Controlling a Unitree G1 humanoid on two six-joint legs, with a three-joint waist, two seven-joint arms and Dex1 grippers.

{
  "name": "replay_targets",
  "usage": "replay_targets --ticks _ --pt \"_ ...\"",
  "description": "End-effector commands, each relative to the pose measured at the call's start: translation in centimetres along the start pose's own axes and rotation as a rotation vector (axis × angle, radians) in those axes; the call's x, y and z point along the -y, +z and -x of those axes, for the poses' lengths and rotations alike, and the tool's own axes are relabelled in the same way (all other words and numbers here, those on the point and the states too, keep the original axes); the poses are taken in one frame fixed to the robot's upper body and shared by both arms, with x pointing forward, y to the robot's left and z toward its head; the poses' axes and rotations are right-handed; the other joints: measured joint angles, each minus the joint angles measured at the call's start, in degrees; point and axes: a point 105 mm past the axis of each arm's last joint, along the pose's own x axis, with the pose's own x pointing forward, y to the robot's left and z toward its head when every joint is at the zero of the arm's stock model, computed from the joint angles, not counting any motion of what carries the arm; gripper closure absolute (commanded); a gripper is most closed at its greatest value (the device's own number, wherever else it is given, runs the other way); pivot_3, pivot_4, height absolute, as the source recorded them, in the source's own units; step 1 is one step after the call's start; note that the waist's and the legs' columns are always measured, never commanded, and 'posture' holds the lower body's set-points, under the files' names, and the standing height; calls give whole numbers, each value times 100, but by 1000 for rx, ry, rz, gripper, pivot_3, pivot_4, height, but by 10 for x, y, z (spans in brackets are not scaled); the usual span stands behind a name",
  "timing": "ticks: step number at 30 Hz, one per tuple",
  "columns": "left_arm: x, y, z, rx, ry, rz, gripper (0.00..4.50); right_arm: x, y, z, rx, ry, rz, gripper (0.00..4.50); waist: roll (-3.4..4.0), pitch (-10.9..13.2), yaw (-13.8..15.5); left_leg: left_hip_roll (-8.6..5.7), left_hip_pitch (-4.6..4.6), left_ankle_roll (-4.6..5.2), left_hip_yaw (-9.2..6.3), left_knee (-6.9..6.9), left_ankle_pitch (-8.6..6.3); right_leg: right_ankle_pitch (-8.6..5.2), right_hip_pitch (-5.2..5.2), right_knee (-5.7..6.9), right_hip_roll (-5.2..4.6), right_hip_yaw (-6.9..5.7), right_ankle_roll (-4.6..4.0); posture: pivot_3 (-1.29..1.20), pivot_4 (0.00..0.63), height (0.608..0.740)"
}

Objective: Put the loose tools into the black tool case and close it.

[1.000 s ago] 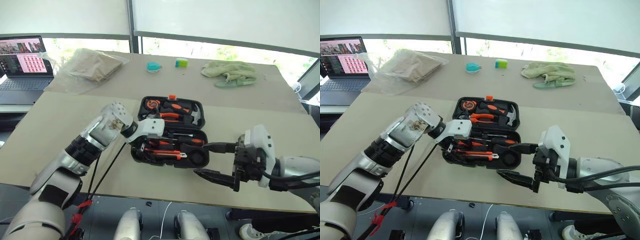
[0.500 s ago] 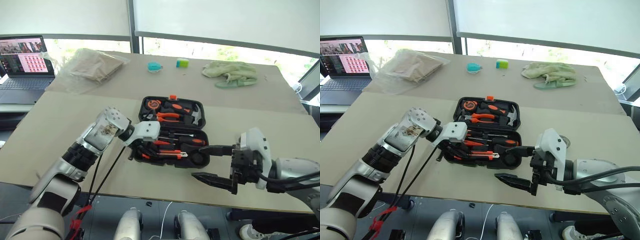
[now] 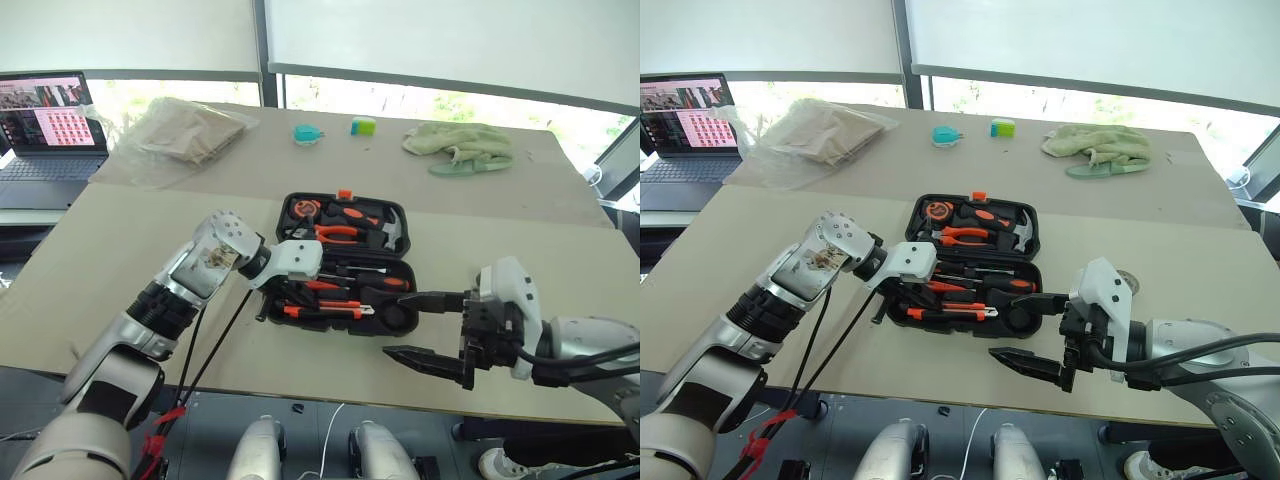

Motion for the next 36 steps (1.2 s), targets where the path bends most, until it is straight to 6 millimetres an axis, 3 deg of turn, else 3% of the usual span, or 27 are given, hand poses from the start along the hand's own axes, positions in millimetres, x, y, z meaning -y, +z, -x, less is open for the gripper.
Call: replay_targets --ticks 1,9,19,25,29,32,36 --pt "3 -11 -10 -120 -27 -79 4464 1 8 1 35 -8 24 0 1 -1 2 0 2 0 0 0 0 0 1 0 0 0 0 0 150 740" --pt "2 -18 -23 -153 -40 -119 4464 3 8 0 43 -20 16 0 14 -12 12 0 72 1 11 -6 -1 -2 89 -27 -1 -8 1 0 150 740" --pt "11 -30 -40 -183 -73 -121 4464 2 5 0 38 -22 8 0 33 -30 15 0 102 2 9 -11 -2 -2 126 -43 -2 -8 1 0 150 740" --pt "2 -35 -47 -204 -46 -127 4464 4 6 0 39 -20 9 0 73 -78 48 0 123 3 8 -15 -3 -4 175 -88 -4 -14 3 0 150 740" --pt "-8 -18 -30 -119 -22 -49 4464 3 6 -1 37 -16 9 0 84 -93 74 -6 120 14 9 -13 3 -14 179 -95 -12 -6 -11 0 150 740" --pt "-15 4 -5 15 -1 31 4464 6 4 1 25 -36 16 0 83 -91 17 -6 111 18 8 -12 5 -14 169 -95 -9 -3 -11 0 150 740" --pt "-19 37 33 259 31 92 3371 11 4 8 25 -87 18 0 78 -80 -24 -2 65 18 -9 -16 6 5 116 -87 3 0 13 0 150 740"
